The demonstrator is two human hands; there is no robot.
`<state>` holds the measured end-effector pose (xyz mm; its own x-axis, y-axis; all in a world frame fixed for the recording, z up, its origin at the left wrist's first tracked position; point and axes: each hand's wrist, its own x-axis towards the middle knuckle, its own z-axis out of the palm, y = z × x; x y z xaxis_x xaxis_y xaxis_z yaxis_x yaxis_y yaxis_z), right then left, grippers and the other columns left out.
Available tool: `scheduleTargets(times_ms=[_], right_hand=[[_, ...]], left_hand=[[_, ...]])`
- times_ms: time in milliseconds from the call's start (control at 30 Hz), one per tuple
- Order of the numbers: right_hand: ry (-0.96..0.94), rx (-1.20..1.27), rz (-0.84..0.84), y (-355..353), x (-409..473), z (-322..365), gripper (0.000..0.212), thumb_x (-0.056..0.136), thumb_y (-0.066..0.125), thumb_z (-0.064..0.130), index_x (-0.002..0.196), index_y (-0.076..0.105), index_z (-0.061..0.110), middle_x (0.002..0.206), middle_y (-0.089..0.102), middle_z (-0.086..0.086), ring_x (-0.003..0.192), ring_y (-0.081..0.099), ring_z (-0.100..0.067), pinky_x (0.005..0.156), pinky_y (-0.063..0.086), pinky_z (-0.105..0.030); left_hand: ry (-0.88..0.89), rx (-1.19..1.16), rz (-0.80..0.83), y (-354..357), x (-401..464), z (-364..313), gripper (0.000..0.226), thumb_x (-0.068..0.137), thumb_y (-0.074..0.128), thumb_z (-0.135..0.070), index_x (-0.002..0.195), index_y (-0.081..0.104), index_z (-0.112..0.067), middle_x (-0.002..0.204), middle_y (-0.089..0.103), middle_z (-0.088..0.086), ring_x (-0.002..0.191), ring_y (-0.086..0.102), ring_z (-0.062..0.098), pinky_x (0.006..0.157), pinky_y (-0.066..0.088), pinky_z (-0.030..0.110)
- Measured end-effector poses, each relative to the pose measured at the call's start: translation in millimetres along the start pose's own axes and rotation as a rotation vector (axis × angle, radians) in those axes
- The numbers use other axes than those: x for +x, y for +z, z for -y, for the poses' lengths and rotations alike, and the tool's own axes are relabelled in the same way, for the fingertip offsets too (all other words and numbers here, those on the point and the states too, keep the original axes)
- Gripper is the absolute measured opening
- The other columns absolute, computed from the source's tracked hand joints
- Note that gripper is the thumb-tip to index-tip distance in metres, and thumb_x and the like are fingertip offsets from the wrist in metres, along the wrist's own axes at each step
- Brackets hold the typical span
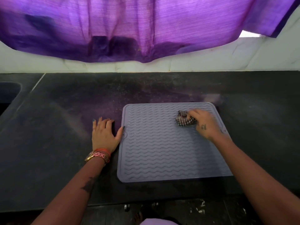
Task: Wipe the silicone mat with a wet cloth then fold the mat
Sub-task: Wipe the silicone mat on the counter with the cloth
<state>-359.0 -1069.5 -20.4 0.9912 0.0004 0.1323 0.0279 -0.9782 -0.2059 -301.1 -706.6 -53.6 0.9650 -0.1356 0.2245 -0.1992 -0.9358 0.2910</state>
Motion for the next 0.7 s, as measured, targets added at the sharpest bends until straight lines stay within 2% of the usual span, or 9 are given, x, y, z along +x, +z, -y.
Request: scheduleTargets(times_ms=[67,133,233,333,367,467,533,633,700], right_hand=[[0.021,-0.066,-0.004,12,-17,7,0.050,0.066,0.048,-0.011,0.108,0.058,0.015,0.140,0.045,-0.004,0.128,0.038,-0.030,0.111,0.020,-0.045],[0.045,-0.105,0.036,10,-14,11,0.048,0.071,0.047,-0.007,0.110,0.055,0.019,0.146,0.038,0.001,0.133,0.031,-0.026,0.112,0.014,-0.044],[0.054,-0.059,0.159,-8,1,11,0.044,0.073,0.046,-0.008,0.104,0.053,0.022,0.142,0.040,0.004,0.127,0.037,-0.027,0.104,0.023,-0.046],[0.027,0.010,0.106,-24,-11,10,0.042,0.067,0.046,-0.010,0.092,0.051,0.023,0.121,0.056,0.001,0.107,0.050,-0.031,0.088,0.033,-0.041],[0.022,-0.008,0.089,-22,-23,9,0.041,0.067,0.047,-0.009,0.091,0.049,0.024,0.122,0.056,0.001,0.107,0.050,-0.031,0.088,0.033,-0.041],[0.042,-0.162,0.149,-1,-60,12,0.045,0.074,0.049,-0.003,0.106,0.050,0.028,0.150,0.032,0.006,0.135,0.029,-0.027,0.108,0.018,-0.050],[0.070,-0.185,0.187,6,-64,13,0.047,0.078,0.049,-0.001,0.116,0.049,0.027,0.154,0.020,0.011,0.142,0.016,-0.025,0.112,0.008,-0.053],[0.062,-0.094,0.196,-7,-52,15,0.044,0.074,0.048,-0.004,0.106,0.053,0.025,0.148,0.033,0.009,0.134,0.028,-0.024,0.107,0.015,-0.046],[0.070,0.014,0.163,-17,-53,14,0.043,0.068,0.047,-0.008,0.093,0.053,0.026,0.137,0.047,0.009,0.123,0.039,-0.025,0.098,0.021,-0.039]], left_hand=[[0.008,0.016,-0.004,0,1,1,0.074,0.079,0.027,-0.064,0.112,0.059,-0.006,0.121,0.060,0.018,0.130,0.040,0.038,0.115,0.013,0.048],[0.011,0.026,-0.009,1,0,0,0.075,0.080,0.027,-0.064,0.112,0.059,-0.005,0.121,0.060,0.018,0.130,0.040,0.038,0.115,0.013,0.048],[0.037,0.071,0.006,0,-2,-1,0.077,0.081,0.022,-0.063,0.118,0.058,-0.005,0.125,0.058,0.018,0.131,0.039,0.038,0.115,0.013,0.049],[0.053,0.133,0.049,-1,-2,-2,0.078,0.084,0.016,-0.062,0.126,0.054,-0.009,0.133,0.053,0.015,0.135,0.033,0.036,0.116,0.008,0.048],[0.041,0.147,0.068,0,-2,-3,0.074,0.086,0.018,-0.061,0.128,0.053,-0.011,0.136,0.051,0.014,0.137,0.030,0.035,0.116,0.006,0.048],[-0.014,0.163,0.128,1,-1,-8,0.055,0.094,0.030,-0.052,0.134,0.047,-0.018,0.144,0.043,0.008,0.142,0.015,0.036,0.116,-0.001,0.051],[-0.039,0.168,0.158,0,-1,-10,0.053,0.094,0.031,-0.051,0.137,0.043,-0.021,0.148,0.038,0.006,0.143,0.009,0.036,0.116,-0.003,0.050],[-0.064,0.124,0.132,-1,-10,-12,0.053,0.095,0.032,-0.047,0.137,0.042,-0.017,0.147,0.038,0.009,0.143,0.013,0.034,0.117,-0.002,0.048],[-0.057,0.077,0.072,-1,-19,-12,0.051,0.095,0.037,-0.044,0.134,0.047,-0.012,0.143,0.043,0.013,0.140,0.023,0.034,0.117,0.004,0.049]])
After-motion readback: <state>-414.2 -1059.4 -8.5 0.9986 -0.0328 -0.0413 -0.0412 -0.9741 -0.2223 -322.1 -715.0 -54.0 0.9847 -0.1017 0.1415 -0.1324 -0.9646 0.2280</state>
